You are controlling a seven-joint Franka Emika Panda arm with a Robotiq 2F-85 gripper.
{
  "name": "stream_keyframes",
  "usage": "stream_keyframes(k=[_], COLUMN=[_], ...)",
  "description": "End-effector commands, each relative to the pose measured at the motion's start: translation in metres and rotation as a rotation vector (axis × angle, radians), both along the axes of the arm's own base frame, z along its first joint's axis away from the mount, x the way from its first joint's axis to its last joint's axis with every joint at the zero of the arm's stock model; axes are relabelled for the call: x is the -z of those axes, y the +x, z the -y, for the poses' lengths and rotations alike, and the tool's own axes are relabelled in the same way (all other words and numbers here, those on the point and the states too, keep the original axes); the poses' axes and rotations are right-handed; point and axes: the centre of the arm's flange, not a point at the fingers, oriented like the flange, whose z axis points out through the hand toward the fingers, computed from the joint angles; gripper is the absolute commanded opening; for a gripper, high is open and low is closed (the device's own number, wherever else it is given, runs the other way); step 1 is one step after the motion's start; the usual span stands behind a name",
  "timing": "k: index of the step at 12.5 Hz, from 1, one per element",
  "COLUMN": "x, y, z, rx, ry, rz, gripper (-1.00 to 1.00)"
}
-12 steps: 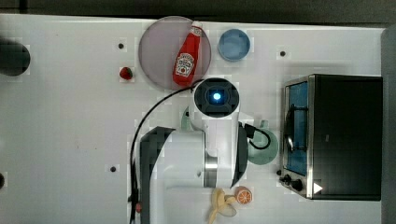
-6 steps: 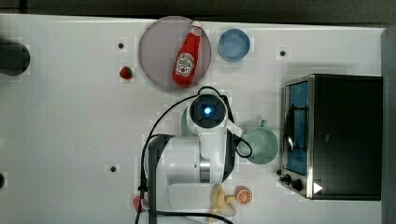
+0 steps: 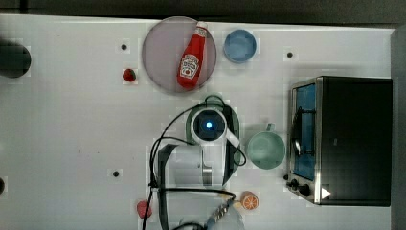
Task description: Drag strainer right to left.
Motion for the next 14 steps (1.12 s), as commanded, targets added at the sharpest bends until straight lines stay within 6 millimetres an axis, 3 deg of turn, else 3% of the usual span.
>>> stream_keyframes(k=[1, 7, 14], x=[0.000, 0.006, 0.004], y=[0.001, -0.002, -0.009], z=[-0.026, -0.050, -0.126], rx=[0.011, 0.023, 0.071], ry=[0.011, 0.010, 0.019], rz=[0.030, 0.028, 0.036], gripper=[1.00, 1.00, 1.00])
